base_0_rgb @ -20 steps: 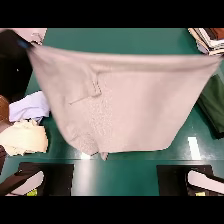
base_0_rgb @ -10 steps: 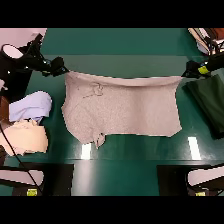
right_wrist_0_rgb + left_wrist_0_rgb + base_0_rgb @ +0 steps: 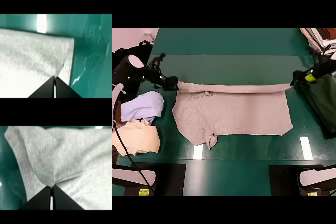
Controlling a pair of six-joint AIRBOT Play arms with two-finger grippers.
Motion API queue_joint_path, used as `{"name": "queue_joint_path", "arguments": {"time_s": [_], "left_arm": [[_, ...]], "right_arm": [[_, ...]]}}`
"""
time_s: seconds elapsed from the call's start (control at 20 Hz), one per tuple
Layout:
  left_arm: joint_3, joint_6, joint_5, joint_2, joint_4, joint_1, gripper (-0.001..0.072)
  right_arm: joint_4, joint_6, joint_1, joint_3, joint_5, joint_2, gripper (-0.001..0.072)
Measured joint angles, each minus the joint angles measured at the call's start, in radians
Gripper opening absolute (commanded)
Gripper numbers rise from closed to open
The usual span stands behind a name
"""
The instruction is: Fold the shirts.
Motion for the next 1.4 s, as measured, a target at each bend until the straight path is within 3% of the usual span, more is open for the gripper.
{"name": "queue_joint_path", "arguments": {"time_s": [0.15,0.2,0.25,0.3,0.35,0.6,0.85,1.1,1.4], "left_arm": [[-0.051,0.002,-0.003,0.01,0.029,0.0,0.0027],[-0.06,0.001,-0.003,0.012,0.034,0.0,0.0273],[-0.067,-0.006,-0.005,0.013,0.038,-0.001,0.0557],[-0.071,-0.017,-0.006,0.014,0.044,-0.001,0.0532],[-0.075,-0.031,-0.012,0.019,0.045,0.0,0.05],[-0.13,-0.061,-0.081,0.143,0.105,0.001,0.0499],[-0.402,-0.11,-0.132,0.405,0.106,0.001,0.0499],[-0.73,-0.131,-0.127,0.64,-0.023,0.001,0.0499],[-0.964,-0.136,-0.026,0.719,-0.166,-0.068,0.0499]], "right_arm": [[-0.011,-0.005,0.019,-0.113,-0.05,0.037,0.0013],[-0.014,-0.005,0.024,-0.143,-0.064,0.045,0.0063],[-0.014,-0.005,0.028,-0.164,-0.074,0.05,0.026],[-0.014,-0.006,0.031,-0.181,-0.078,0.053,0.0334],[-0.016,-0.006,0.033,-0.192,-0.079,0.057,0.0335],[-0.018,0.001,-0.003,-0.226,-0.031,0.142,0.0335],[-0.018,0.003,-0.053,-0.369,-0.026,0.329,0.0334],[-0.018,0.003,-0.066,-0.505,-0.072,0.475,0.0334],[-0.001,0.003,-0.067,-0.507,-0.058,0.522,0.0334]]}}
